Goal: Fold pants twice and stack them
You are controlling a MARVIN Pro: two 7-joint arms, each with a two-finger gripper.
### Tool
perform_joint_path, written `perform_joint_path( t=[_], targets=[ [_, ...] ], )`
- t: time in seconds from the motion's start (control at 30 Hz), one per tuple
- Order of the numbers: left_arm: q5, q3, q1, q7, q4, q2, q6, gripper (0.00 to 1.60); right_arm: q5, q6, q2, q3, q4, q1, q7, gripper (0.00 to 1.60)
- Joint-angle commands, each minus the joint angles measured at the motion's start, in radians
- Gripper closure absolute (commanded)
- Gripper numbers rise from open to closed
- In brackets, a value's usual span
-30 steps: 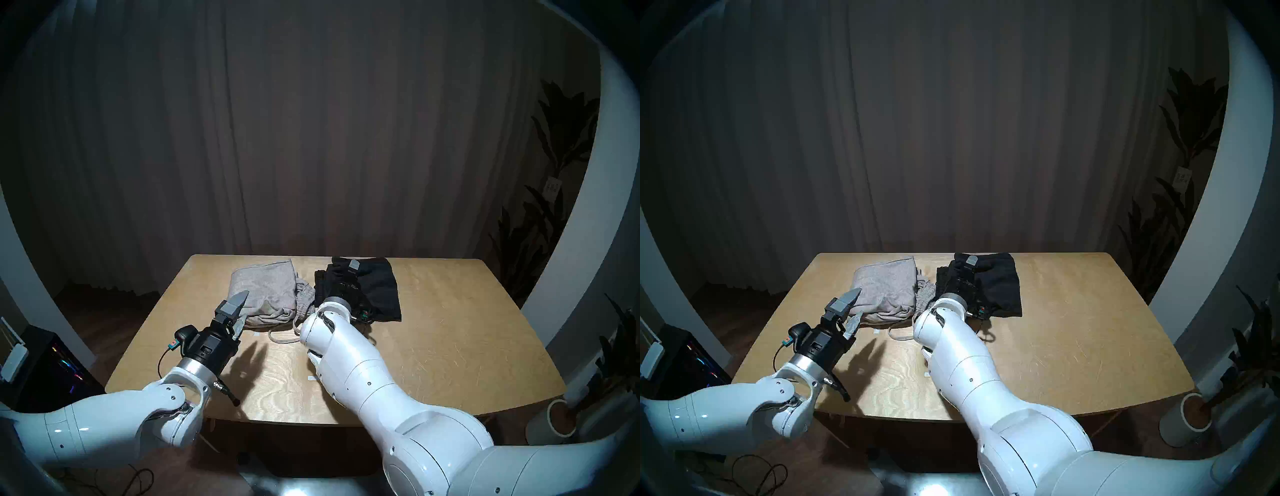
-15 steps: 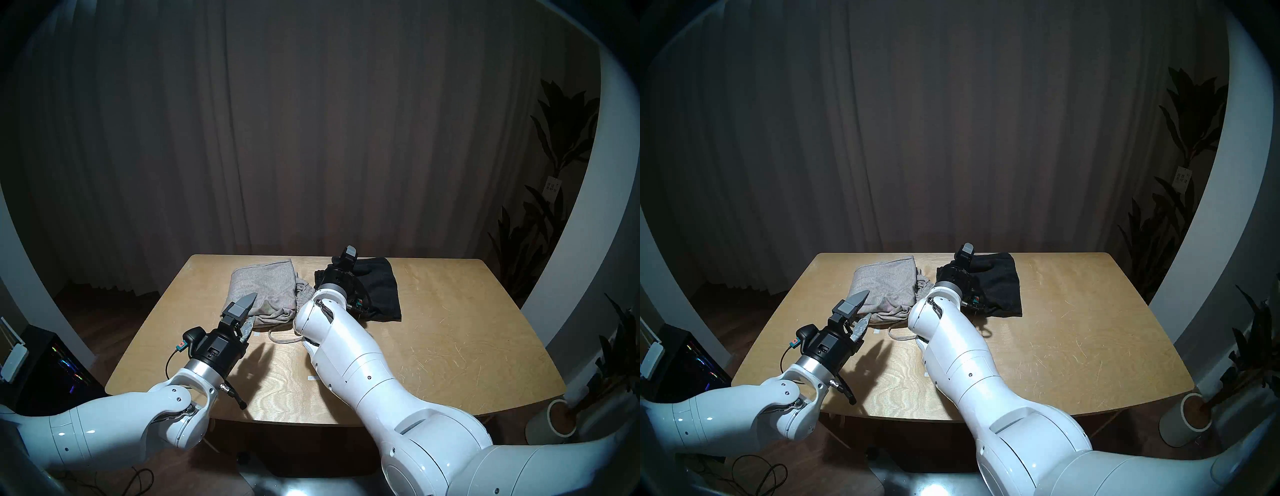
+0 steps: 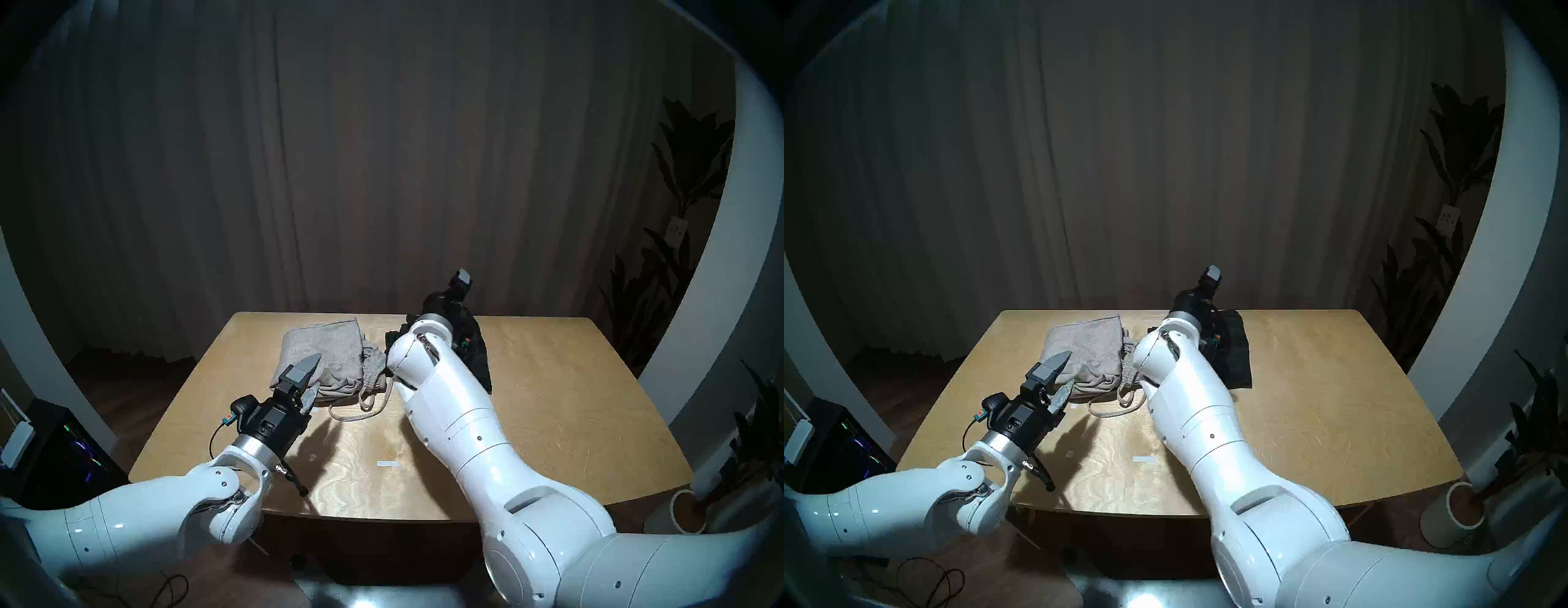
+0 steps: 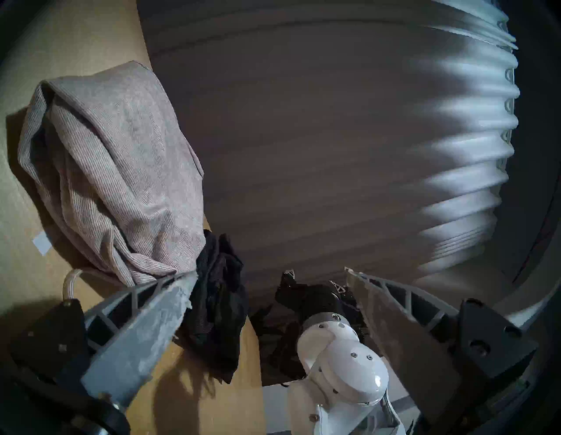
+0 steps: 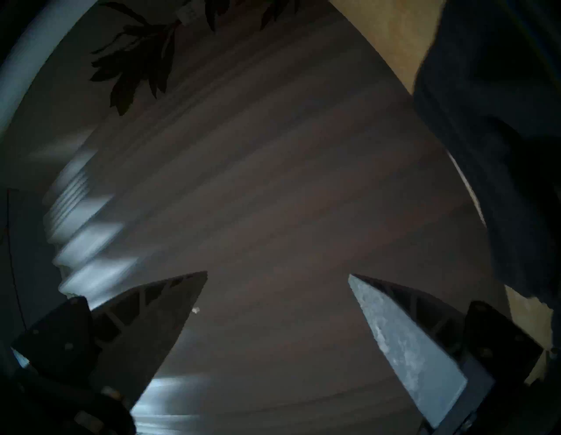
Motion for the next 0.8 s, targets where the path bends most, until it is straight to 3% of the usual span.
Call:
perform_joint_path(
  t=[0.0, 0.4, 0.77],
  targets=[
    [0.006, -0.027, -0.038, 0.002, 0.006, 0.000, 0.000, 0.00, -0.018, -0.017, 0.110, 0.068, -0.078, 0.054, 0.003, 0.00],
    [0.017, -0.044, -0.062, 0.020, 0.028, -0.005, 0.014, 0.00, -0.113, -0.035, 0.260, 0.150, -0.137, 0.083, 0.014, 0.00],
    [0.030, -0.046, -0.074, 0.037, 0.049, -0.010, 0.029, 0.00, -0.231, 0.007, 0.390, 0.093, -0.142, 0.035, 0.012, 0.00]
  ],
)
